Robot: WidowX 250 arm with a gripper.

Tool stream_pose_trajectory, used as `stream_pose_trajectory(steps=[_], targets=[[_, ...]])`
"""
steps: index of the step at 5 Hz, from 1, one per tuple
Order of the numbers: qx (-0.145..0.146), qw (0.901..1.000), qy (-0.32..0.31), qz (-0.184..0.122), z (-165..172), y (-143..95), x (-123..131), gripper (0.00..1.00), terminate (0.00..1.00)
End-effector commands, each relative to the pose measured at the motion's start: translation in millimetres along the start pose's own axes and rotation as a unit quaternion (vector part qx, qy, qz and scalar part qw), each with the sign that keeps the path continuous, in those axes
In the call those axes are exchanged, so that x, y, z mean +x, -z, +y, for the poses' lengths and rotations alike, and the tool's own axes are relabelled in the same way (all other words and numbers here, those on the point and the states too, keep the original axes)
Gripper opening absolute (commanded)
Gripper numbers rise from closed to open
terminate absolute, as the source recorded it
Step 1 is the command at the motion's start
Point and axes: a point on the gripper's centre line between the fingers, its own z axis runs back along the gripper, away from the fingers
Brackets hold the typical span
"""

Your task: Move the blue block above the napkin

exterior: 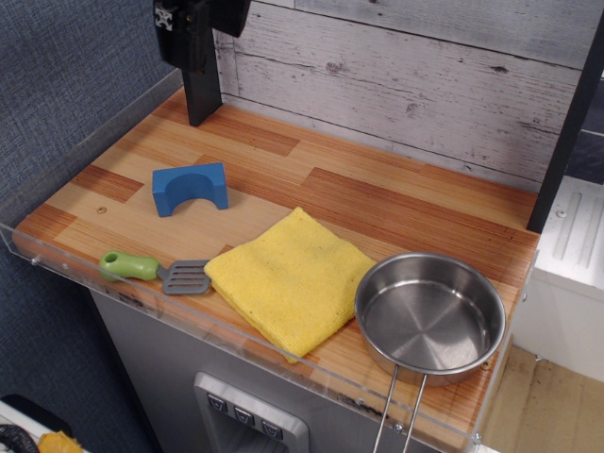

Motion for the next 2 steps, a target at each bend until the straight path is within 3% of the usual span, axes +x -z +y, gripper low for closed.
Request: stream_pose_trajectory(steps=[1, 2], targets=[[0.003, 0.9997, -0.008, -0.024, -24.0, 20.1, 30.8, 1.00, 0.00], [0.018, 0.9995, -0.002, -0.025, -28.9, 38.7, 24.8, 1.00, 0.00]])
